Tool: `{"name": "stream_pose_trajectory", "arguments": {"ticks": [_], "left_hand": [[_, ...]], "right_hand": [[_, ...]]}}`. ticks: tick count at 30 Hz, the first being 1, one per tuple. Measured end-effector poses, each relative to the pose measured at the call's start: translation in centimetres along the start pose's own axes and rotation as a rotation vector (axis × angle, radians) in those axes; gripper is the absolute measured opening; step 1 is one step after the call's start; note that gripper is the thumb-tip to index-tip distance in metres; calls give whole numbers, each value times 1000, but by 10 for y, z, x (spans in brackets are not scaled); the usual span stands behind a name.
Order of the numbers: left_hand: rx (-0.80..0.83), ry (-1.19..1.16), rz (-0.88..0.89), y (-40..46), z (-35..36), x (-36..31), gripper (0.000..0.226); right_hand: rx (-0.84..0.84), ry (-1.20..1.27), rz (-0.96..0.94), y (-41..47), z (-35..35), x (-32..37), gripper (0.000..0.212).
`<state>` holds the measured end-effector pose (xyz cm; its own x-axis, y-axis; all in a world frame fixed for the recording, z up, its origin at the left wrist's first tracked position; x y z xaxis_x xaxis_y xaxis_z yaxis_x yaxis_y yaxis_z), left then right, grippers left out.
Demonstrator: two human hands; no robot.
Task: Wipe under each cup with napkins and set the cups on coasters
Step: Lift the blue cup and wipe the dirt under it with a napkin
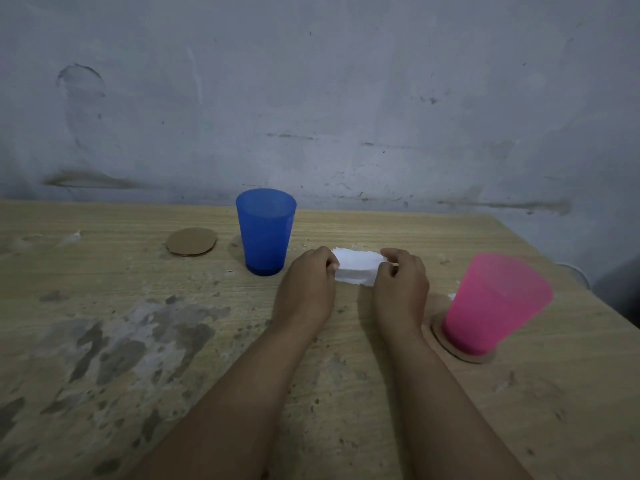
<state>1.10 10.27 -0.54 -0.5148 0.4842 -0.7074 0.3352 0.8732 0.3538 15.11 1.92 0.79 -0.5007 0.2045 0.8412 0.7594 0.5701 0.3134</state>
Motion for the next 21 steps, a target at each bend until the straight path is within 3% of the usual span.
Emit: {"name": "stream_pose_trajectory", "arguments": {"ticks": [6, 14, 21], "left_hand": [[15, 42, 23, 0, 2, -1, 15], [-3, 68, 89, -3, 0, -12, 19], [-11, 45, 120, -1, 0, -12, 45]], "right_hand": [[5, 88, 24, 3, 2, -6, 13], [-45, 265, 98, 6, -7, -13, 32], [3, 439, 84, 3, -5, -4, 35]]}}
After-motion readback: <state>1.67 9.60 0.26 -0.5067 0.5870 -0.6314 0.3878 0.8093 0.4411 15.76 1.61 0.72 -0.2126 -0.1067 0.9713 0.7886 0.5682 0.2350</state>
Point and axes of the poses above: each hand's wrist, its own y-axis towards the middle knuckle, its own z-axis out of the palm, x = y × z, the point moved 9 cm from there along y, towards the middle knuckle, and after that the axes turned 1 degree about z, right-handed, at the moved point
